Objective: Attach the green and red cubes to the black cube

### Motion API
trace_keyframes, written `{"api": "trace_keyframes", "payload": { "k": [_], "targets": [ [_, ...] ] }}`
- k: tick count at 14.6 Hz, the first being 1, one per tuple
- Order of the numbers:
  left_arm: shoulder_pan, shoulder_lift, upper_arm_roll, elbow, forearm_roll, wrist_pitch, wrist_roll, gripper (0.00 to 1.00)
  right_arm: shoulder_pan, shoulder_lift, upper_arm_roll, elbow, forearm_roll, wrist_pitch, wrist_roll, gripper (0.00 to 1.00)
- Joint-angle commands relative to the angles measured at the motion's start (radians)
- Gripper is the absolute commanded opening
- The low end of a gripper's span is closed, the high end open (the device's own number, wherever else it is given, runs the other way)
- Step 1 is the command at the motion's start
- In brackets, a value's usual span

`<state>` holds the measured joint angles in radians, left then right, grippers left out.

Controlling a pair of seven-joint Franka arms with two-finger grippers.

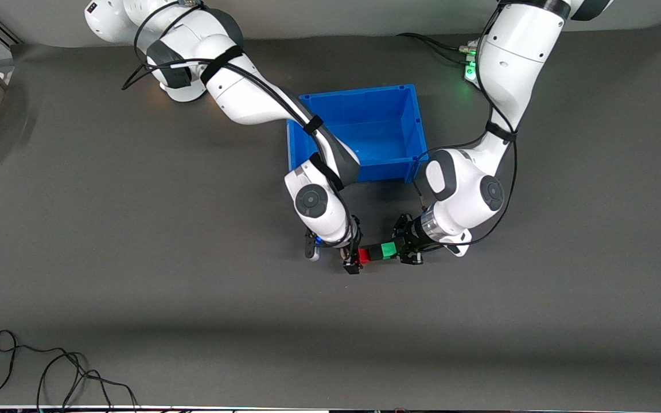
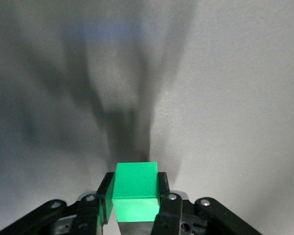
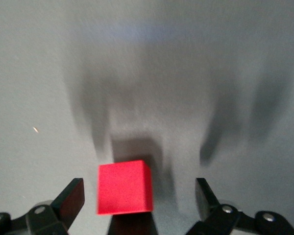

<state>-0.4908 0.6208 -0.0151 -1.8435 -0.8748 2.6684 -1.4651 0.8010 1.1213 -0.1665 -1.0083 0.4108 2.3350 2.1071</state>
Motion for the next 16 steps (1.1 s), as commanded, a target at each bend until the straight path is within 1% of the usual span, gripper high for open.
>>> {"api": "trace_keyframes", "payload": {
  "k": [1,2,4,5,6,8,11,12,14,16],
  "targets": [
    [-0.029,0.028,0.012,0.023,-0.013,0.024,-0.020,0.23,-0.035,-0.083,0.002,-0.012,-0.018,-0.107,-0.059,1.00],
    [-0.026,0.031,0.012,0.023,-0.013,0.024,-0.018,0.23,-0.037,-0.109,-0.002,-0.026,-0.021,-0.144,-0.079,1.00],
    [-0.026,0.033,0.012,0.023,-0.013,0.024,-0.018,0.24,-0.045,-0.175,-0.040,-0.071,-0.021,-0.161,-0.122,1.00],
    [-0.028,0.036,0.012,0.023,-0.007,0.024,-0.017,0.39,-0.045,-0.216,-0.056,-0.110,-0.020,-0.166,-0.157,1.00],
    [-0.028,0.039,0.012,0.024,0.002,0.024,-0.003,0.99,-0.046,-0.256,-0.073,-0.156,-0.020,-0.180,-0.189,1.00],
    [-0.026,0.040,0.012,0.029,0.002,0.021,-0.006,1.00,-0.046,-0.323,-0.131,-0.240,-0.020,-0.195,-0.334,1.00],
    [0.003,0.019,0.024,0.026,0.017,-0.002,0.011,1.00,-0.051,-0.440,-0.261,-0.372,-0.017,-0.270,-0.641,1.00],
    [0.039,-0.004,0.033,0.023,0.055,-0.031,0.026,1.00,-0.052,-0.474,-0.316,-0.406,-0.017,-0.319,-0.762,1.00],
    [0.096,-0.047,0.038,0.024,0.172,-0.141,0.048,1.00,-0.074,-0.515,-0.413,-0.432,-0.015,-0.428,-1.059,1.00],
    [0.174,-0.105,0.040,0.018,0.284,-0.259,0.153,1.00,-0.124,-0.544,-0.480,-0.434,-0.015,-0.543,-1.330,1.00]
  ]
}}
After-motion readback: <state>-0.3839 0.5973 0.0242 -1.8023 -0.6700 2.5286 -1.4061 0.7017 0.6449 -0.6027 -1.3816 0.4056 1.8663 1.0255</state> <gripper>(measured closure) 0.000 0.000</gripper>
